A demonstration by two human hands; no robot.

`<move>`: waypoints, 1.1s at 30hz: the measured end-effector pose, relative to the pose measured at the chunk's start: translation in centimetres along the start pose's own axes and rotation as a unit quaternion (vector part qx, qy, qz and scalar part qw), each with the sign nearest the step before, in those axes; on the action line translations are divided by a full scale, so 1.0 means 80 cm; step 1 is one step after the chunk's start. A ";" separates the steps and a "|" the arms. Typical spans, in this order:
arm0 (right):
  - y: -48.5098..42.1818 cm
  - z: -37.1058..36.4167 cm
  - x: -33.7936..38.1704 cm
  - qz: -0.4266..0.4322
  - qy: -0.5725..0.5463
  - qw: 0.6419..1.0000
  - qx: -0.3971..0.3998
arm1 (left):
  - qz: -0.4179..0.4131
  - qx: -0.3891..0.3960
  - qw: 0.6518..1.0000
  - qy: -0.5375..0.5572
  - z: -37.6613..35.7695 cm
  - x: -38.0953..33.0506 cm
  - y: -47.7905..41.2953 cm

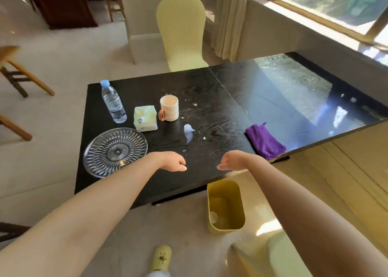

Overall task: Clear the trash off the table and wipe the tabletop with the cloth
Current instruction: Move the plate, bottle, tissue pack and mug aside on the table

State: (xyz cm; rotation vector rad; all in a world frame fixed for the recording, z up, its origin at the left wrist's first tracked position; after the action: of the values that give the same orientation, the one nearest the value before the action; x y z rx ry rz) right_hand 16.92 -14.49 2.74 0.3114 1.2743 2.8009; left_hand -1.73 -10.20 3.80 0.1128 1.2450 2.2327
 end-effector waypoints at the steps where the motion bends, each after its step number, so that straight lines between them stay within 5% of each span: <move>1: -0.006 0.009 0.015 0.006 0.013 1.000 0.009 | 0.007 0.001 1.000 0.015 -0.002 0.017 0.007; 12: -0.094 0.103 0.185 0.054 0.095 0.993 0.044 | 0.050 -0.020 0.989 0.138 0.027 0.197 0.036; 26: -0.233 0.124 0.273 0.045 0.000 0.997 0.063 | 0.082 -0.051 0.967 0.237 0.063 0.369 -0.041; 33: -0.300 0.075 0.276 0.034 -0.053 0.994 0.087 | 0.265 -0.193 0.900 0.286 0.002 0.455 -0.060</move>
State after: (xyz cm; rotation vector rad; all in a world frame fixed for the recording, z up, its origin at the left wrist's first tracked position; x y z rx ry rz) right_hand -4.44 8.58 -7.87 0.5147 1.5140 2.6898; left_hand -29.87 10.74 -7.15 -0.4439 1.0969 3.1002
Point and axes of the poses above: each hand's wrist, its own y-axis away from the middle knuckle, its own z-axis out of the back of the hand, x = y × z, the point moved 6 cm from there along -y, towards the middle knuckle, and after that the axes turned 9 degrees about x, right-handed, at the moved point
